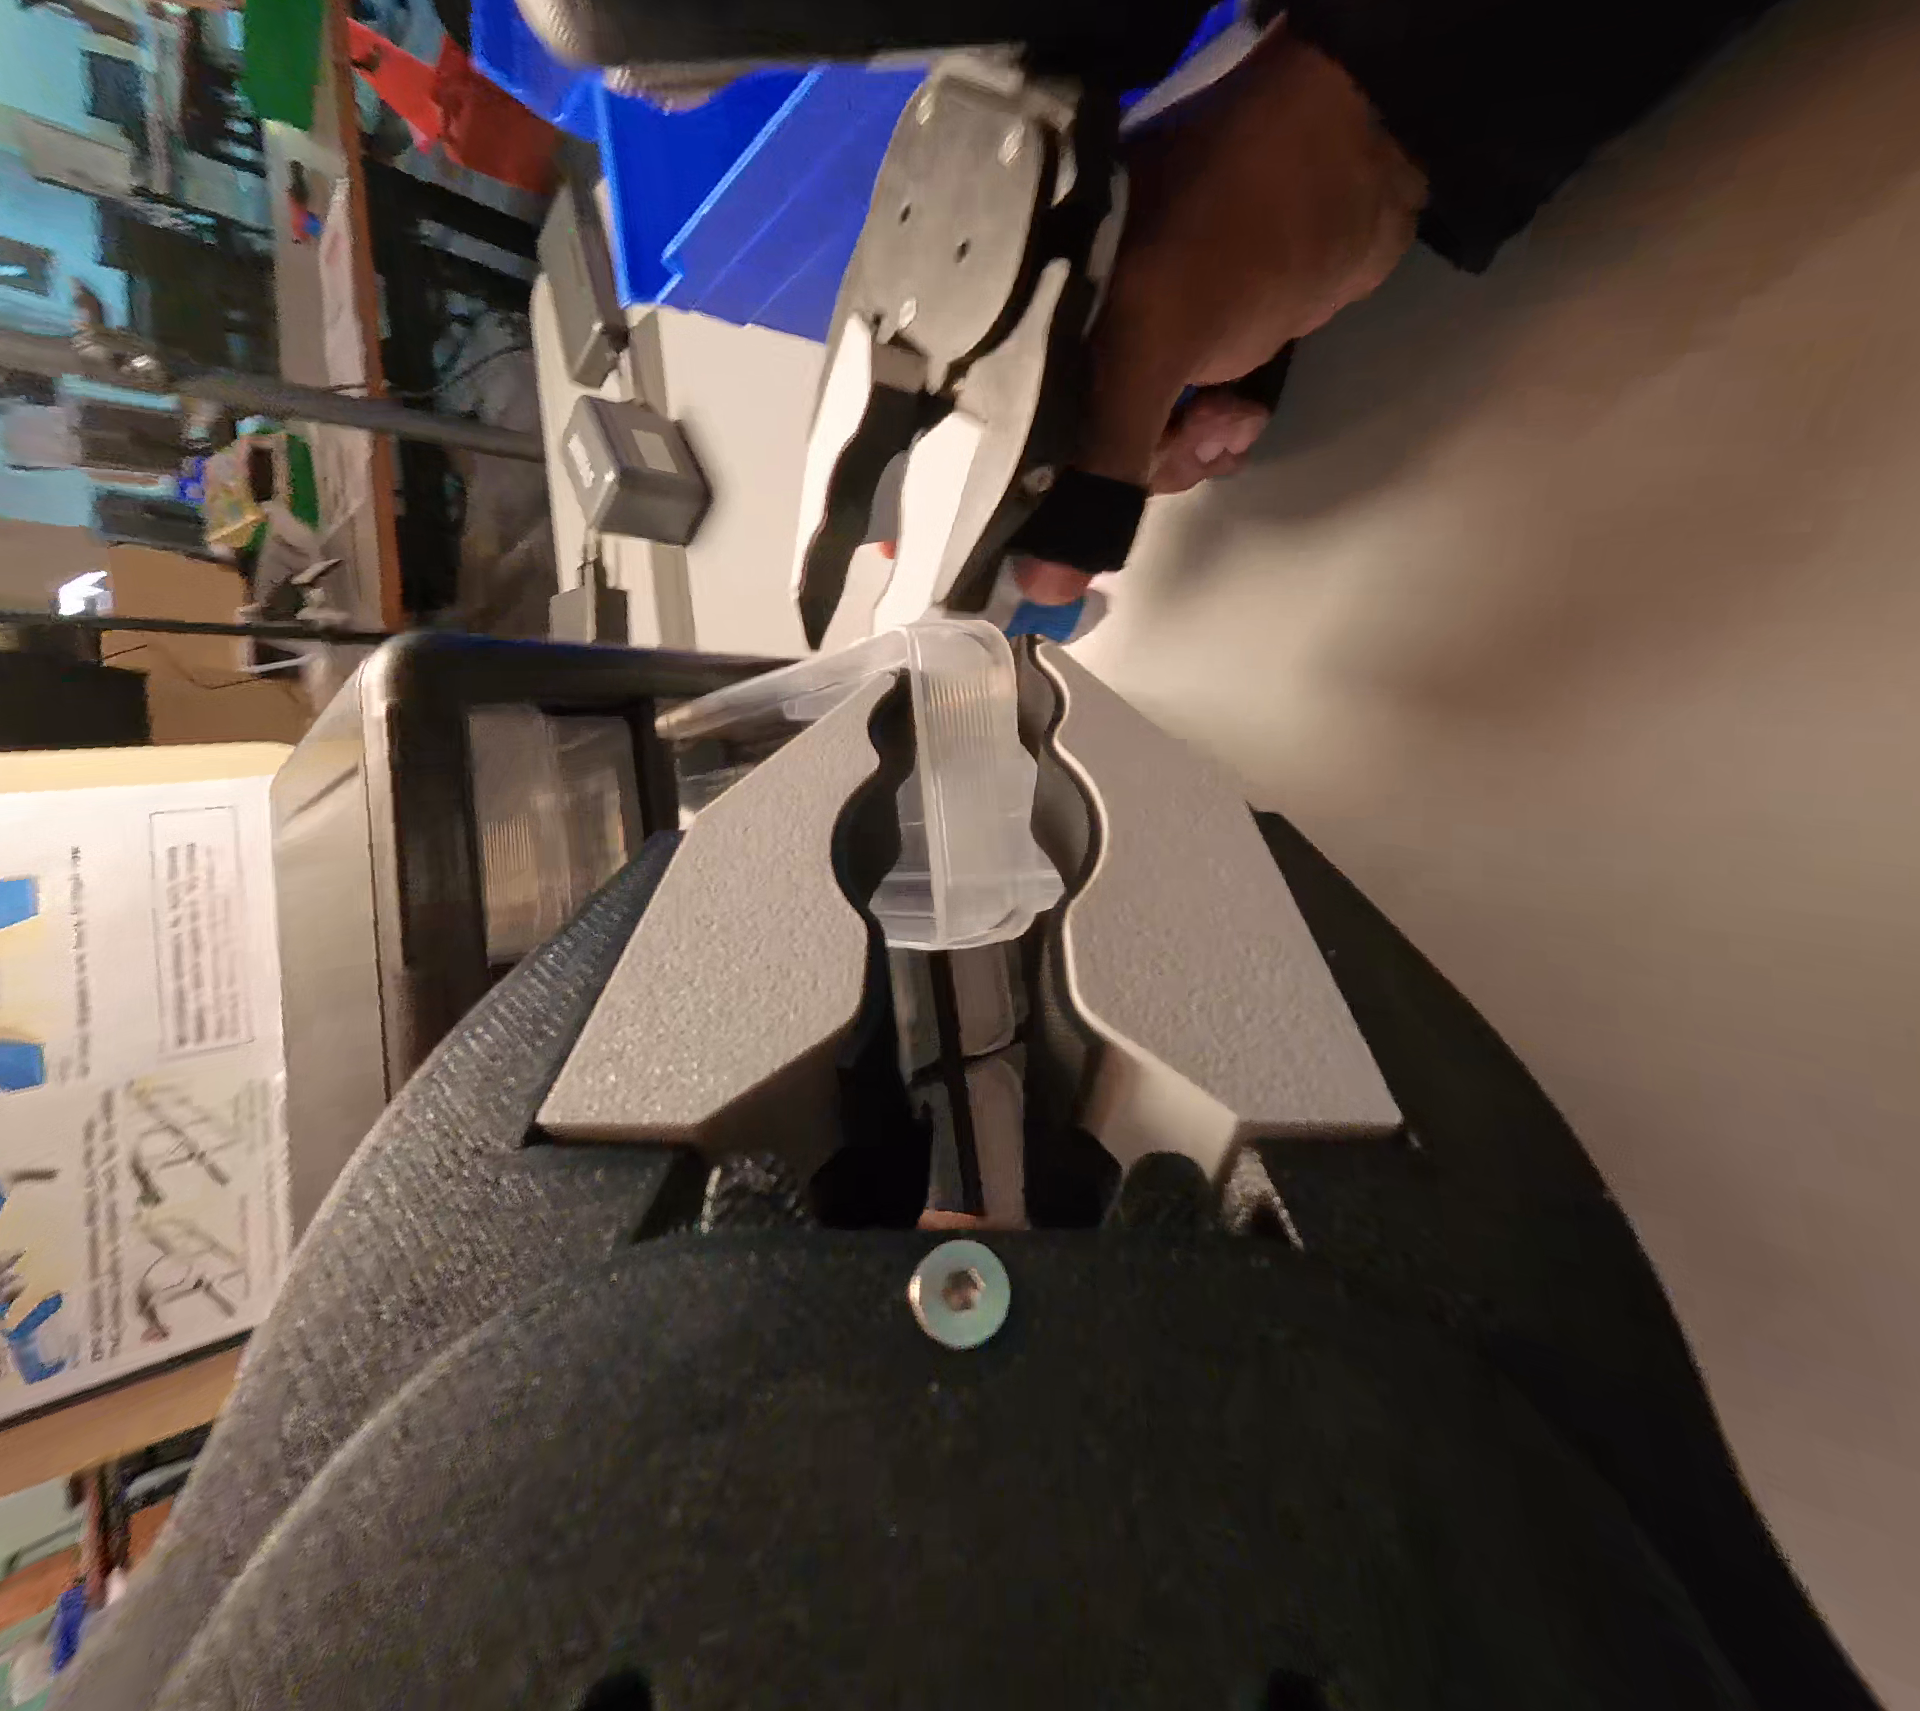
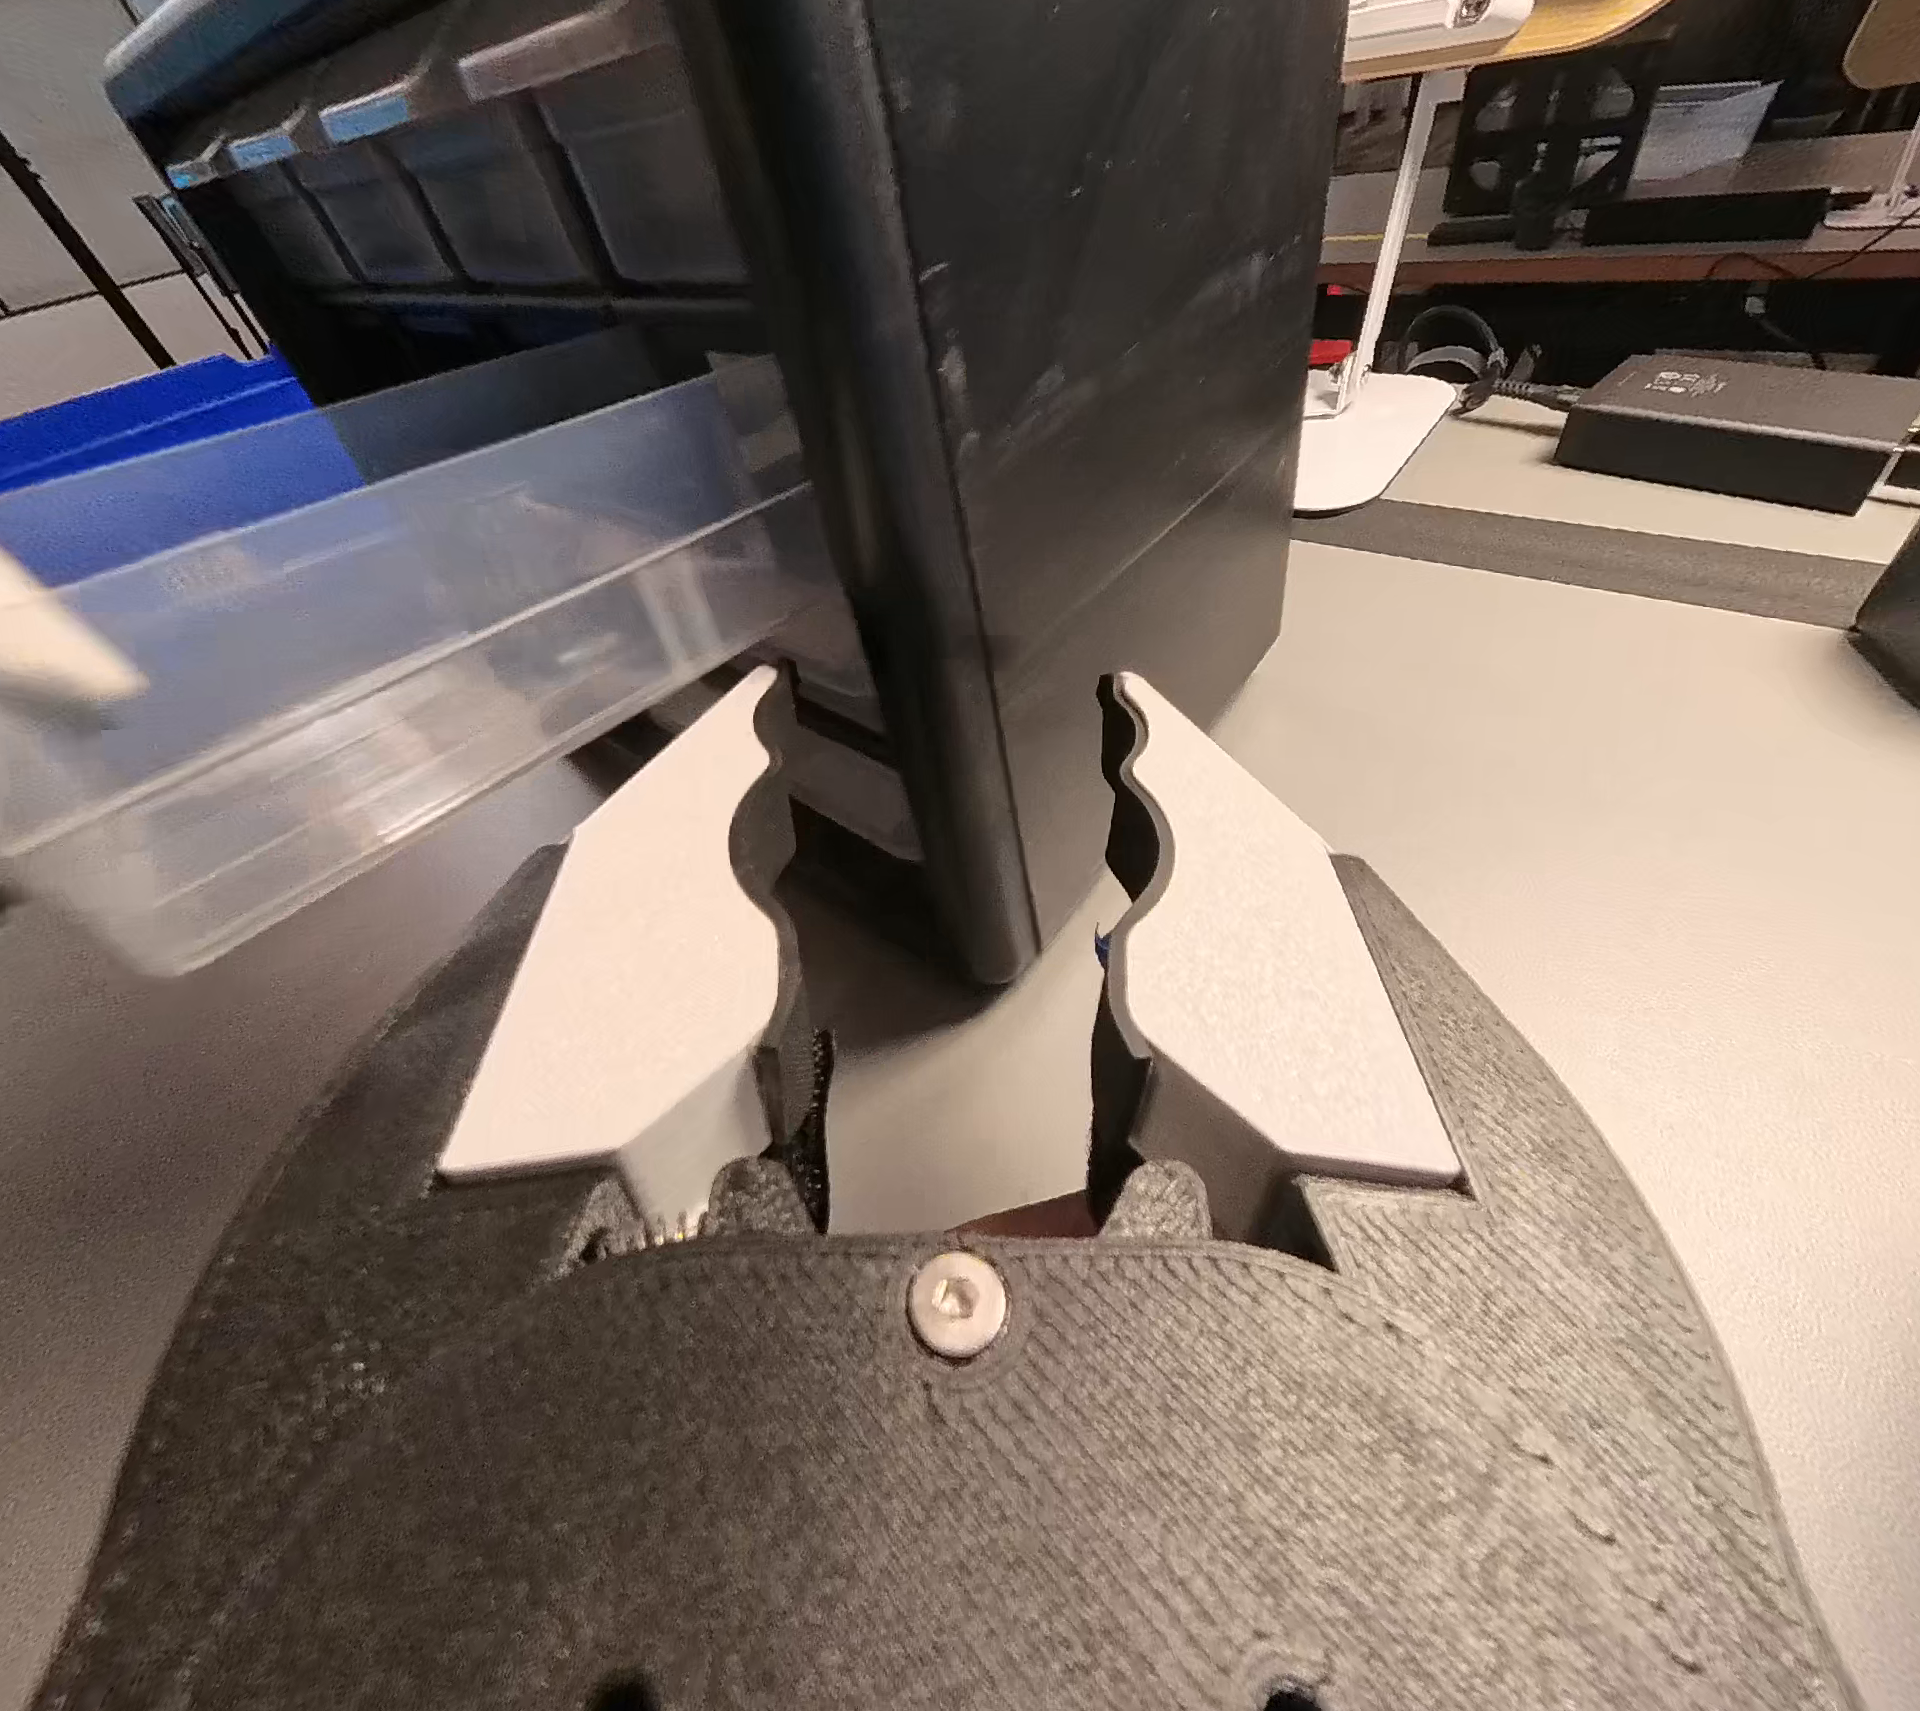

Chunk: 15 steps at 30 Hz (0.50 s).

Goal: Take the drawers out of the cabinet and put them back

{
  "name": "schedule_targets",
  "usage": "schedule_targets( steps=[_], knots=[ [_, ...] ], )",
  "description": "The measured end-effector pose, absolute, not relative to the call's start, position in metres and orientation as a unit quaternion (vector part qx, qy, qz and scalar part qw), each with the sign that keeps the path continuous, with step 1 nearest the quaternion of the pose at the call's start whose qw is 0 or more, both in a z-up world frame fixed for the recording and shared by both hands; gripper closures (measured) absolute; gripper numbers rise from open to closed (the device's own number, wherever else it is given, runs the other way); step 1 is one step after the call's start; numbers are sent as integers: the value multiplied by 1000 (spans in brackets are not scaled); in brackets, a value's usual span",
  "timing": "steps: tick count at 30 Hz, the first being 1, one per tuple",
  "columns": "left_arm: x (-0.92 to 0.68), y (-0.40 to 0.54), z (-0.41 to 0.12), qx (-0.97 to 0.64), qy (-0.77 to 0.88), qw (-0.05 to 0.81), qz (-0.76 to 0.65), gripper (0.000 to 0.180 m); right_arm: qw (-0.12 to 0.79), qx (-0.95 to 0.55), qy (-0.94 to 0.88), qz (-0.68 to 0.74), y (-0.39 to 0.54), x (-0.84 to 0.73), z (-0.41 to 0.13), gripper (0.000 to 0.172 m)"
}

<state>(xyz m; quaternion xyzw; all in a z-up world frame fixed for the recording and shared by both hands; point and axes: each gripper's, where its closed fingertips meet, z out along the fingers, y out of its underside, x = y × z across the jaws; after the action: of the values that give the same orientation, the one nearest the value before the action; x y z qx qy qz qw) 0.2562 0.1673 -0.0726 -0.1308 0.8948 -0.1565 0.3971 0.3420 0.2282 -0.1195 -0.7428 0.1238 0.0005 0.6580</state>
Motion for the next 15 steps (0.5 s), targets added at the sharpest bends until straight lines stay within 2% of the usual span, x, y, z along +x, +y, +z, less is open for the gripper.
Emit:
schedule_targets(
  steps=[3,6,15],
  knots=[
    [270,183,-78,-131,874,435,-174,159,657,-744,120,-4,229,341,-119,111],
    [272,193,-74,-159,850,456,-209,144,656,-745,122,-3,229,341,-120,111],
    [244,204,-56,-241,782,472,-328,143,652,-747,130,0,229,344,-122,112]
  ],
)
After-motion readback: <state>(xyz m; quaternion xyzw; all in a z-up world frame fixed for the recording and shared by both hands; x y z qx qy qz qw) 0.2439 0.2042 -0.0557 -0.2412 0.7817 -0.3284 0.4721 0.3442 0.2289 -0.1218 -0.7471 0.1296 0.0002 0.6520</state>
